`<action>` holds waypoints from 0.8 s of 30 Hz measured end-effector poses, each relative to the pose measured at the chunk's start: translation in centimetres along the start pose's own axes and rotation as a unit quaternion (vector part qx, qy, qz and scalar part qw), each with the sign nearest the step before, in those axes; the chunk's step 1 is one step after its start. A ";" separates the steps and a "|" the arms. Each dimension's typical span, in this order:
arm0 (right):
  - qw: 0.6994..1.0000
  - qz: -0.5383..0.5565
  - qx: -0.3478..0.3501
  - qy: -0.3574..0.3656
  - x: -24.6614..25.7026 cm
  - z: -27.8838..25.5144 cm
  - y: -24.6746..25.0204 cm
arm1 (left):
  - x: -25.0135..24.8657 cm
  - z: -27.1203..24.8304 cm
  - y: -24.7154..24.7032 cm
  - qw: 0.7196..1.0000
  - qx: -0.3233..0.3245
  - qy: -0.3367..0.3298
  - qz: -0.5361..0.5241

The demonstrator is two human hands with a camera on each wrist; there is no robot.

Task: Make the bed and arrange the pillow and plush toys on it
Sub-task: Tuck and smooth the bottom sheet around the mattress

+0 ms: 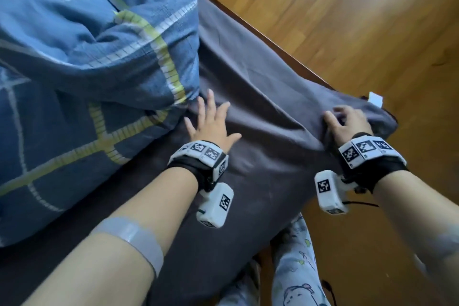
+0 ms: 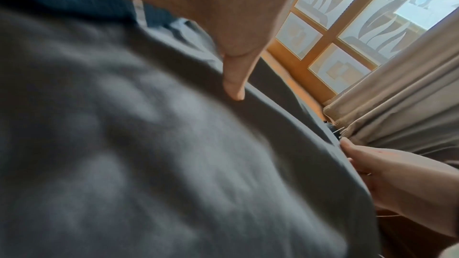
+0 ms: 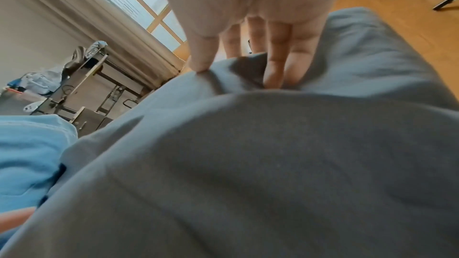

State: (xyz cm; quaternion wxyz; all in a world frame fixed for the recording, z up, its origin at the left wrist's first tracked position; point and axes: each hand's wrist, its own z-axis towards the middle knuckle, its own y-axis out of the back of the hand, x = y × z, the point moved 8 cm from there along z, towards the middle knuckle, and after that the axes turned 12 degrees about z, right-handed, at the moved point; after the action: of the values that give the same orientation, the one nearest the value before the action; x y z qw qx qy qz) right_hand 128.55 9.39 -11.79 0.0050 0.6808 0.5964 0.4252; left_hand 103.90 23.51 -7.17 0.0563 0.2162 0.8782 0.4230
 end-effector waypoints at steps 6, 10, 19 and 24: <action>1.000 0.013 -0.016 -0.011 -0.9 1.5 0.8 | -2.2 0.4 -2.6 0.993 0.100 -0.001 -0.060; 0.995 0.032 -0.085 0.040 -0.5 2.1 3.9 | -1.9 0.5 -2.7 0.992 0.102 -0.020 -0.067; 0.997 0.002 -0.070 0.027 -0.7 3.2 4.6 | -2.2 -0.8 -3.6 0.998 0.063 0.010 -0.027; 0.964 -0.087 0.033 0.248 3.7 -3.3 -2.4 | -0.7 -1.7 -4.2 0.994 0.001 0.070 -0.083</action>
State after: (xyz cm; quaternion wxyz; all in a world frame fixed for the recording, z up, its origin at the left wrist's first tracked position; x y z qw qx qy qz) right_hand 124.41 11.47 -8.74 -0.1285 0.4997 0.6495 0.5585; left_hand 102.62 19.73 -9.40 0.0295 0.1127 0.8953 0.4300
